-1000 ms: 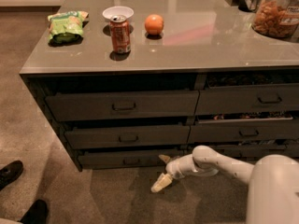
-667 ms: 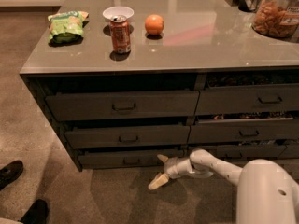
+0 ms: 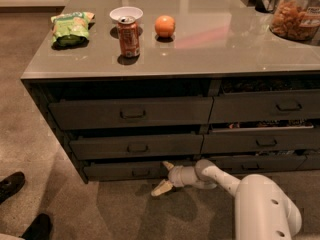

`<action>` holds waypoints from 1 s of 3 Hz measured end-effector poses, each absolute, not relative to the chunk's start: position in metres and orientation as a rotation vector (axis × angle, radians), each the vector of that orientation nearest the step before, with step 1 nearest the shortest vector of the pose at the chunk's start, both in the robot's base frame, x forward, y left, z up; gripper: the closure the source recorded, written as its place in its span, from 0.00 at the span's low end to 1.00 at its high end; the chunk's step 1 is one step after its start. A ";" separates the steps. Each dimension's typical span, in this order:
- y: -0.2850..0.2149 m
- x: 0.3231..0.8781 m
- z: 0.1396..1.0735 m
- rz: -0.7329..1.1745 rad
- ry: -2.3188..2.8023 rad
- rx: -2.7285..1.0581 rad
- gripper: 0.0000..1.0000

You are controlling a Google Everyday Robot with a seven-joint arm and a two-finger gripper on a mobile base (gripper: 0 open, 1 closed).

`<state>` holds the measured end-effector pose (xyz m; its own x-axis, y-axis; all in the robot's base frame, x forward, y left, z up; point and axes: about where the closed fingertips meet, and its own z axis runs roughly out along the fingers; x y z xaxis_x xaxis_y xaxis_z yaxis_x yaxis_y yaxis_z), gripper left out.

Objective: Open bottom drawer

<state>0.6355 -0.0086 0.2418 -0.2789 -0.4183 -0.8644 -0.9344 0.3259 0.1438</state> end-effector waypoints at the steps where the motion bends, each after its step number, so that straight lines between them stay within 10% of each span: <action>1: 0.002 0.652 0.231 0.878 1.822 -1.161 0.00; 2: 0.012 0.666 0.221 0.873 1.795 -1.125 0.01; 3: 0.018 0.673 0.214 0.871 1.793 -1.120 0.23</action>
Offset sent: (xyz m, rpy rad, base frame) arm 0.0434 0.0211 -0.0255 0.0861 -0.0674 -0.0722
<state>0.6731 0.0176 0.2139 -0.2587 -0.3484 -0.9009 -0.9236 0.3623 0.1252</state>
